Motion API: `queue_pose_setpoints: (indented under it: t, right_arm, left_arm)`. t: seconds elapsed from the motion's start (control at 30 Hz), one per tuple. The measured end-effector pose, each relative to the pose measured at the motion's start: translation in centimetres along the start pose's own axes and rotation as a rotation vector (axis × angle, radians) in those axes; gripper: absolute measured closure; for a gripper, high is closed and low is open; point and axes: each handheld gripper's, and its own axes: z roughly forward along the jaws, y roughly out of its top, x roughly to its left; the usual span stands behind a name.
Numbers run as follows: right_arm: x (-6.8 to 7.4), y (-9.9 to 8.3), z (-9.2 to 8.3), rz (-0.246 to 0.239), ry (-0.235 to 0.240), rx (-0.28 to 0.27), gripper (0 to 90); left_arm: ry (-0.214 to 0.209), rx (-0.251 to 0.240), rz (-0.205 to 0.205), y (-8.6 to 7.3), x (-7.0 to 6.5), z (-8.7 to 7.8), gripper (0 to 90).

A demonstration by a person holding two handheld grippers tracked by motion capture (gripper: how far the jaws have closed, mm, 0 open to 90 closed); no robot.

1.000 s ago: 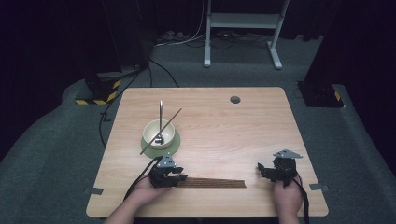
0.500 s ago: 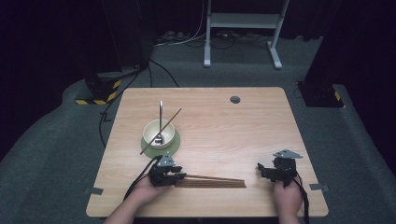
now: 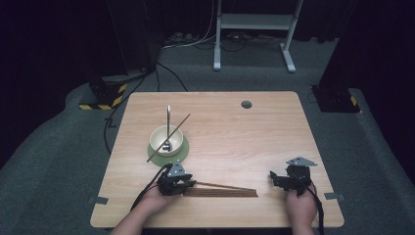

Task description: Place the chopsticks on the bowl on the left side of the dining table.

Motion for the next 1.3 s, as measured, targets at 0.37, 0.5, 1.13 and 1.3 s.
queue_pose_setpoints:
  t: [0.37,0.5,1.13,1.3]
  right_arm:
    - [0.0,0.0,0.0,-0.002,-0.001,0.000,10.5]
    - [0.0,0.0,0.0,-0.002,-0.001,0.000,10.5]
    - [0.0,0.0,0.0,-0.001,-0.001,0.000,10.5]
    - [0.0,0.0,0.0,-0.003,-0.001,-0.001,10.5]
  left_arm:
    - [-0.012,0.009,0.016,0.0,-0.1,0.0,79.9]
    - [0.001,0.010,0.016,0.0,0.0,-0.1,82.7]
    - [0.041,-0.079,-0.034,0.1,1.0,-1.9,83.7]
    - [0.050,-0.093,-0.025,0.2,1.0,-2.4,83.8]
